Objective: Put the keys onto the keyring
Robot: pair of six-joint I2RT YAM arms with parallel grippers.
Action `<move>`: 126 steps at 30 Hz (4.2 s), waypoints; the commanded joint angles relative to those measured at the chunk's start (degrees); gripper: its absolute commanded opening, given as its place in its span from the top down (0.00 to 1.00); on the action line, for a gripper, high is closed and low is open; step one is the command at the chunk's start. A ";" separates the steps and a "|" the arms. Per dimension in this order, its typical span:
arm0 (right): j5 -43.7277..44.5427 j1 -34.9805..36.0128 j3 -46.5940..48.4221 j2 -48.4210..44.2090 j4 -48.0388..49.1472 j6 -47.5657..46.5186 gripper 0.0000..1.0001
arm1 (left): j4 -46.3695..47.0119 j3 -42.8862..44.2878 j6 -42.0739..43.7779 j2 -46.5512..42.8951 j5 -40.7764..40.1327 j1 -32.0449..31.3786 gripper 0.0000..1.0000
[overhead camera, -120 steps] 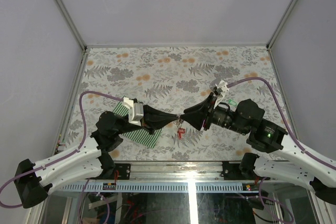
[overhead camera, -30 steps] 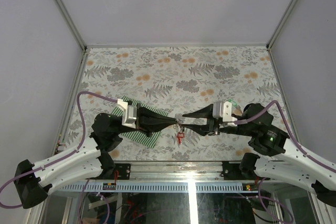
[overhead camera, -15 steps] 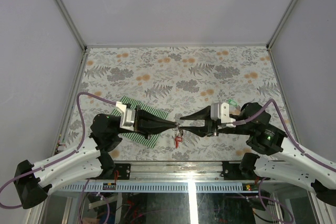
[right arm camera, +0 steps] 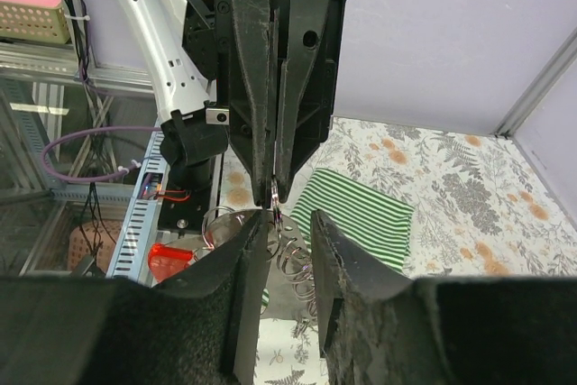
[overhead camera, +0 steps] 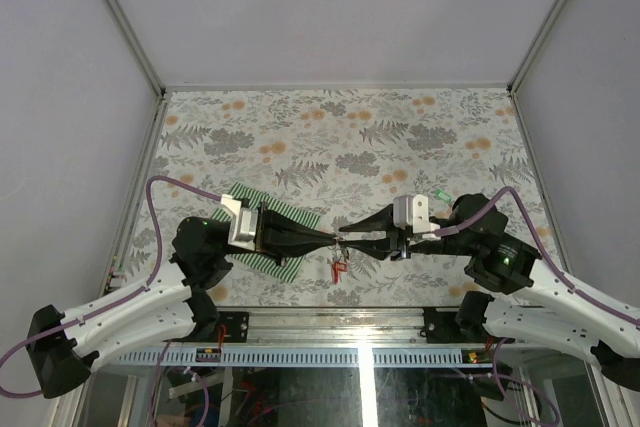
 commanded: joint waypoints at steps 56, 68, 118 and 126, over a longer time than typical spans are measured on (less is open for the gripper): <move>9.40 0.33 42.50 28.10 -66.11 -13.69 1.00 | -15.78 6.82 9.22 7.34 0.62 -0.30 0.61; 6.54 0.33 42.26 29.10 -65.12 -14.85 1.00 | -15.73 7.52 8.68 8.66 -0.13 -0.28 0.59; 26.52 0.31 -1.10 -1.96 3.62 37.63 0.52 | 6.32 -4.20 0.34 3.24 -14.50 -0.31 1.00; 33.65 0.32 -8.03 -6.59 8.32 50.82 0.52 | 7.61 -5.03 0.35 1.47 -14.96 -0.31 1.00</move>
